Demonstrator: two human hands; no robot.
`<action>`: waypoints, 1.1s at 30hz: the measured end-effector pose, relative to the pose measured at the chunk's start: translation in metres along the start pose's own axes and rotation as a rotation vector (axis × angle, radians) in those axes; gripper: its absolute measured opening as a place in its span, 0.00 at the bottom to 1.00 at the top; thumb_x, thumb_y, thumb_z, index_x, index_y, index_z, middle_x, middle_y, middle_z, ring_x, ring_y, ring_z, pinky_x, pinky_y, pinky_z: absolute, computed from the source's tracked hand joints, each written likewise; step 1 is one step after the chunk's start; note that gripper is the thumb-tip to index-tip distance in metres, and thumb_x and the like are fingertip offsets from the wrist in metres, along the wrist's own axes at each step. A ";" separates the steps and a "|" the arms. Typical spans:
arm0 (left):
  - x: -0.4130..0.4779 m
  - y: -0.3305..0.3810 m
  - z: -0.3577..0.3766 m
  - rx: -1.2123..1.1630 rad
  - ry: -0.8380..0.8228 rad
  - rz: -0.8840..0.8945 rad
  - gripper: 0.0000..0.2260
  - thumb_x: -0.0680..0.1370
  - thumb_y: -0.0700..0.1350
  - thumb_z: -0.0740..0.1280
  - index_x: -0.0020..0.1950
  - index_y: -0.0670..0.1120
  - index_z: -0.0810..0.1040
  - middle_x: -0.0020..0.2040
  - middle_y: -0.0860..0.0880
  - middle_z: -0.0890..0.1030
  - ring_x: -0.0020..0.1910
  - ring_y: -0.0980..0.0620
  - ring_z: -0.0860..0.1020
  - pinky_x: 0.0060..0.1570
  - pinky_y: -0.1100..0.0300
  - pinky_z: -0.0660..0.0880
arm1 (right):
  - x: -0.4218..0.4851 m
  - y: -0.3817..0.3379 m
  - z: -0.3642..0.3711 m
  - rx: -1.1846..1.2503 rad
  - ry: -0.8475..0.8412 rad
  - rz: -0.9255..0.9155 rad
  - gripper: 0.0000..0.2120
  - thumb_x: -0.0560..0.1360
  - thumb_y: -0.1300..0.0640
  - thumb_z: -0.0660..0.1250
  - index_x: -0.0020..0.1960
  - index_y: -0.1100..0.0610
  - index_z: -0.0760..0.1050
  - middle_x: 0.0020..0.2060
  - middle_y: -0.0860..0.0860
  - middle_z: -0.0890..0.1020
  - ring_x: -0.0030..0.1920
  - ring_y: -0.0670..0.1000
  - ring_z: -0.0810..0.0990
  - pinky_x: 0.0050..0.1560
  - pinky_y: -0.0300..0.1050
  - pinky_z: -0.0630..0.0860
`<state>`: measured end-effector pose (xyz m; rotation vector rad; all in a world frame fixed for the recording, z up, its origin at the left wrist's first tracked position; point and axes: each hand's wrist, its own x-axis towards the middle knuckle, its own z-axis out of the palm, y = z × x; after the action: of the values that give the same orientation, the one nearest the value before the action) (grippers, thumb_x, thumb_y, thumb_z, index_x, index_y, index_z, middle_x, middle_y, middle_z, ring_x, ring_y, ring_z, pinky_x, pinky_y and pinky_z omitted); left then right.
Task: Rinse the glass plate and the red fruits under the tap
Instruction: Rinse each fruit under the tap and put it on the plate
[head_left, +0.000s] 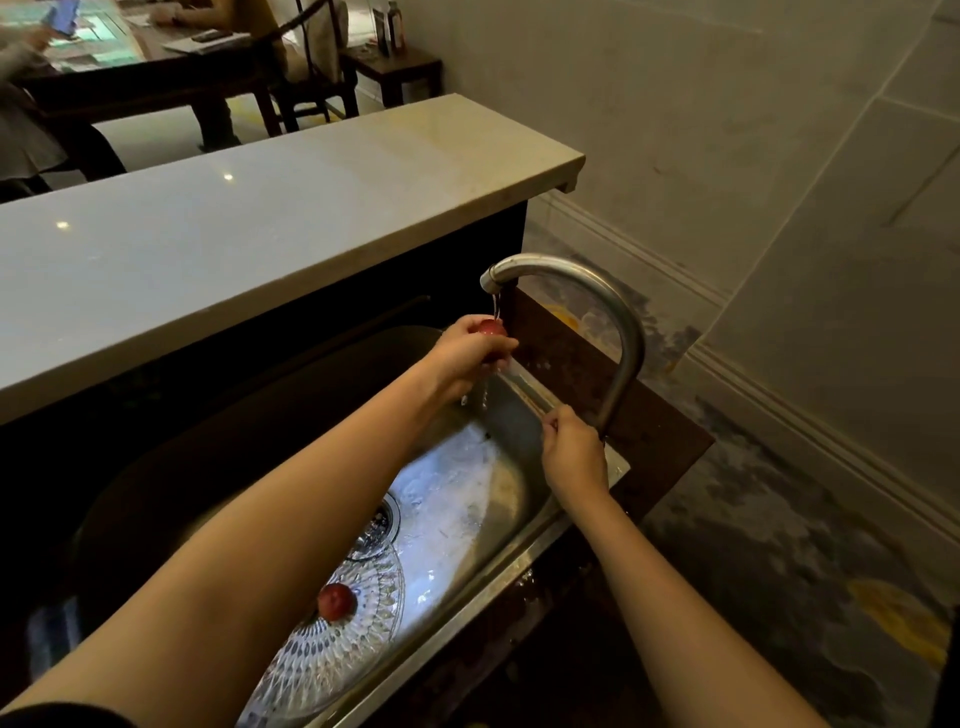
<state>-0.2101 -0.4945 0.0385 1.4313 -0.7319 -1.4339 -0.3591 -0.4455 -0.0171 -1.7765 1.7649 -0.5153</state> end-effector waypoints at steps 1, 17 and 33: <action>-0.001 -0.001 -0.002 0.018 0.003 -0.001 0.20 0.75 0.35 0.67 0.65 0.42 0.69 0.53 0.40 0.74 0.40 0.50 0.77 0.38 0.62 0.76 | 0.000 0.001 -0.001 0.006 -0.002 -0.012 0.05 0.79 0.60 0.57 0.48 0.57 0.72 0.43 0.58 0.81 0.44 0.59 0.80 0.46 0.57 0.78; -0.031 -0.030 -0.047 0.384 0.037 0.069 0.15 0.76 0.40 0.67 0.63 0.45 0.72 0.55 0.41 0.77 0.47 0.49 0.78 0.38 0.62 0.77 | -0.009 -0.006 -0.018 -0.048 -0.092 -0.109 0.12 0.78 0.58 0.58 0.58 0.58 0.74 0.50 0.59 0.82 0.51 0.59 0.80 0.52 0.51 0.77; -0.114 -0.196 -0.222 0.711 0.538 -0.285 0.17 0.75 0.56 0.67 0.57 0.47 0.73 0.49 0.47 0.80 0.45 0.47 0.80 0.39 0.62 0.74 | -0.034 -0.046 0.164 -0.334 -0.811 -0.240 0.12 0.76 0.60 0.56 0.36 0.59 0.73 0.37 0.60 0.79 0.40 0.59 0.77 0.49 0.48 0.78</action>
<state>-0.0500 -0.2734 -0.1236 2.4280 -0.7315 -0.9239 -0.2210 -0.3926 -0.1082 -2.0260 1.1066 0.4079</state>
